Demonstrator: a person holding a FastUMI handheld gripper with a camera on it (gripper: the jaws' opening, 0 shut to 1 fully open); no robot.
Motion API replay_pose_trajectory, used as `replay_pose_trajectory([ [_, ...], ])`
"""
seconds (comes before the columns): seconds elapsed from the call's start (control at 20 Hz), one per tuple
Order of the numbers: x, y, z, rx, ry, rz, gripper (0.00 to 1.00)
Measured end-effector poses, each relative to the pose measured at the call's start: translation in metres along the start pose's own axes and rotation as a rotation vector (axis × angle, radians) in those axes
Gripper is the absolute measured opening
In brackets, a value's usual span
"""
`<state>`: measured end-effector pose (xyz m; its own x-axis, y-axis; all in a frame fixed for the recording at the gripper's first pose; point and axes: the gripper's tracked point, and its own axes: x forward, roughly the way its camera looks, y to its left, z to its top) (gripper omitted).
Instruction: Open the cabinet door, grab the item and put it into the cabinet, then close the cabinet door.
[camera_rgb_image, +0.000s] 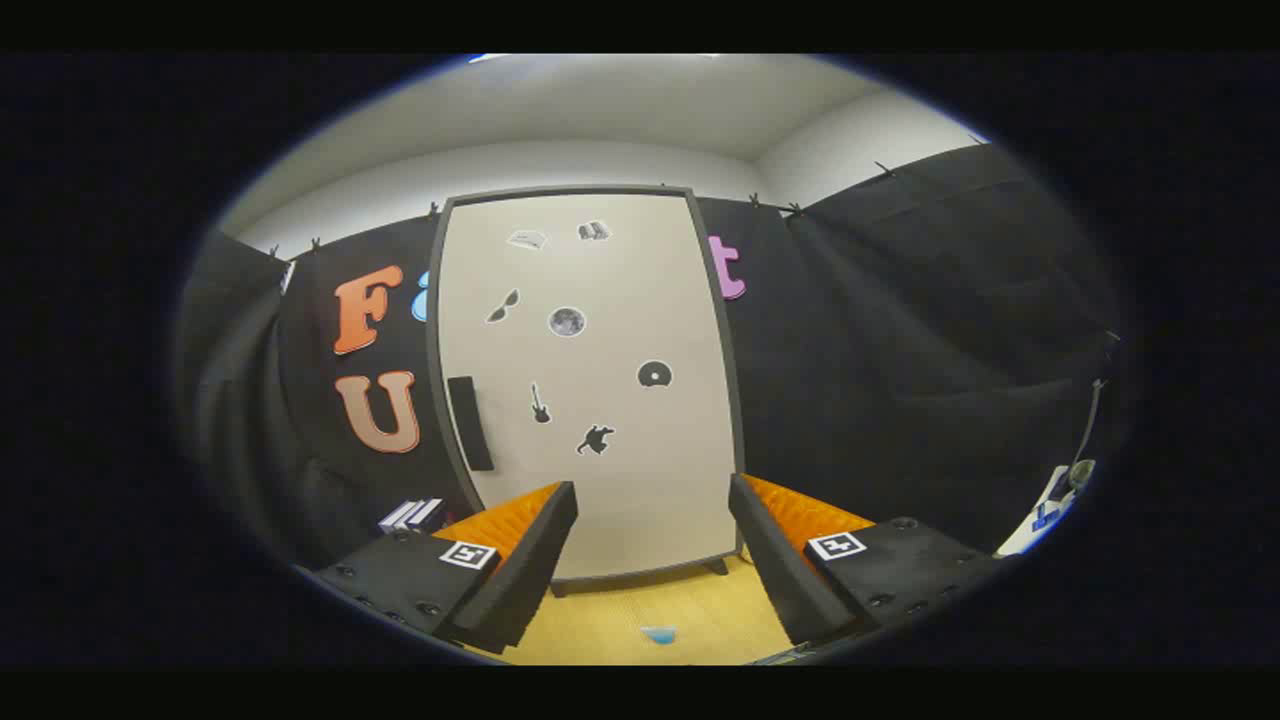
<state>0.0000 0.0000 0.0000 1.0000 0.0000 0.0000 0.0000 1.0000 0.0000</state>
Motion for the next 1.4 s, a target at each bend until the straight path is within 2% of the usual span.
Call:
replay_pose_trajectory([
  [1.05, 0.015, 0.009, -0.002, -0.011, 0.021, -0.007, 0.98],
  [1.4, 0.040, 0.052, 0.001, -0.033, 0.024, 0.064, 0.98],
])
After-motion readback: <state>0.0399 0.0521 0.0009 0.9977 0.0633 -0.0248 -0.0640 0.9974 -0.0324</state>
